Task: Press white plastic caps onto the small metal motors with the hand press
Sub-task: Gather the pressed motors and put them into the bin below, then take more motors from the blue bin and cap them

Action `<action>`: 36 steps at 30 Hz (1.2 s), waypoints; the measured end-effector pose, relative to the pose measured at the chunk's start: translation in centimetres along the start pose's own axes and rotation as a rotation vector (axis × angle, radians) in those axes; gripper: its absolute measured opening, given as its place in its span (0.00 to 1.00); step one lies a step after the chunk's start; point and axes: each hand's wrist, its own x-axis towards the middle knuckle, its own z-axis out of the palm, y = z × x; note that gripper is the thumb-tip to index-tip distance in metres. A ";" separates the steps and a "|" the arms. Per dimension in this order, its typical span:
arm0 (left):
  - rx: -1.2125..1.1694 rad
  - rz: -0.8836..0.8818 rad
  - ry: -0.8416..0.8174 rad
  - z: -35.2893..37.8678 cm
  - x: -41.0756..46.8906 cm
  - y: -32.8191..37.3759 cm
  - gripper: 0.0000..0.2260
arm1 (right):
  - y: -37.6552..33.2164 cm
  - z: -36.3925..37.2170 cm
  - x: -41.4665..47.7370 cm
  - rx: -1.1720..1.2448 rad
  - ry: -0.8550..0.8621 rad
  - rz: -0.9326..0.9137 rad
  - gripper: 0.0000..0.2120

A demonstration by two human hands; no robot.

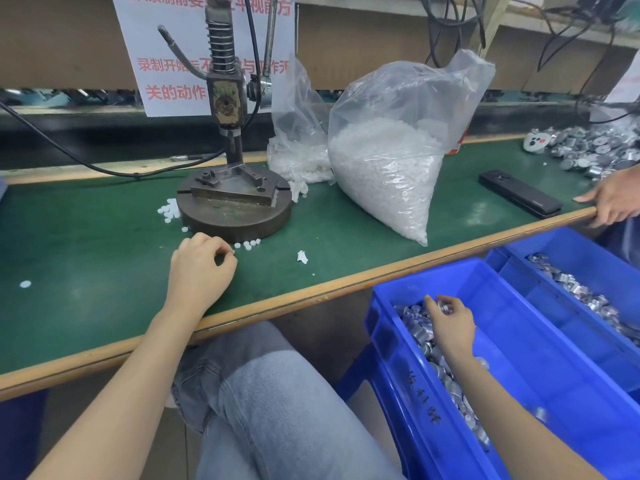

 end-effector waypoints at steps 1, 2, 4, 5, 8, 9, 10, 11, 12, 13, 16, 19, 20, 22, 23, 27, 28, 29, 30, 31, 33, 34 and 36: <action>0.001 0.002 0.000 0.0 0.0 0.0 0.05 | 0.4 0.4 0.4 -0.063 -0.018 -0.010 0.17; 0.002 0.002 -0.001 0.0 0.0 -0.1 0.05 | 0.7 0.8 0.8 -0.111 -0.036 -0.019 0.17; 0.007 0.001 -0.005 0.0 0.1 -0.1 0.05 | 1.2 1.6 1.3 -0.191 -0.079 -0.034 0.18; 0.007 0.001 -0.006 0.0 0.1 -0.1 0.05 | 1.5 1.9 1.5 -0.230 -0.100 -0.044 0.18; 0.004 -0.003 -0.009 0.0 0.2 -0.1 0.05 | 2.2 2.6 1.7 -0.375 -0.170 -0.083 0.19; 0.003 -0.003 -0.009 0.1 0.2 -0.2 0.05 | 2.3 2.7 1.8 -0.434 -0.193 -0.093 0.20; 0.002 -0.004 -0.009 0.1 0.2 -0.2 0.05 | 2.4 2.7 1.9 -0.488 -0.212 -0.096 0.21; 0.001 -0.006 -0.011 0.1 0.2 -0.2 0.05 | 2.5 2.8 2.0 -0.542 -0.230 -0.092 0.23; -0.001 -0.008 -0.012 0.1 0.2 -0.3 0.05 | 2.6 2.8 2.2 -0.601 -0.248 -0.089 0.24; -0.004 -0.010 -0.011 0.1 0.2 -0.3 0.05 | 2.7 2.8 2.3 -0.663 -0.264 -0.084 0.26; -0.014 -0.011 -0.006 0.2 0.2 -0.3 0.05 | 2.8 2.8 2.8 -0.740 -0.319 -0.024 0.30; -0.025 -0.013 -0.003 0.2 0.2 -0.4 0.05 | 2.7 2.5 3.0 -0.726 -0.403 0.027 0.37; -0.028 -0.013 -0.002 0.2 0.2 -0.4 0.05 | 2.5 2.3 2.8 -0.711 -0.406 0.020 0.38; -0.032 -0.013 -0.001 0.2 0.2 -0.4 0.05 | 1.7 1.7 2.1 -0.603 -0.331 -0.052 0.36; -0.035 -0.011 -0.001 0.3 0.2 -0.4 0.05 | 1.1 1.2 1.5 -0.533 -0.270 -0.120 0.33; -0.057 -0.003 0.018 0.4 0.2 -0.6 0.05 | -2.5 -0.9 -1.5 -0.315 -0.054 -0.459 0.14; -0.059 -0.002 0.023 0.3 0.2 -0.6 0.05 | -3.7 -1.4 -2.3 -0.277 -0.025 -0.541 0.11; -0.059 0.001 0.025 0.3 0.2 -0.6 0.05 | -5.0 -1.7 -3.0 -0.252 -0.015 -0.619 0.08; -0.058 0.000 0.021 0.3 0.2 -0.5 0.05 | -6.4 -1.8 -3.7 -0.234 -0.028 -0.687 0.07; -0.057 -0.006 0.013 0.3 0.2 -0.4 0.05 | -7.8 -1.7 -4.3 -0.216 -0.063 -0.735 0.06; -0.102 -0.047 0.004 0.3 0.1 -0.4 0.06 | -10.4 -0.4 -5.3 -0.173 -0.151 -0.799 0.06; -0.193 -0.106 0.010 0.1 0.0 -0.4 0.06 | -11.7 0.6 -5.7 -0.156 -0.196 -0.835 0.07; -0.478 -0.275 0.051 -0.8 0.0 -0.5 0.08 | -14.2 3.1 -6.4 -0.131 -0.279 -0.918 0.07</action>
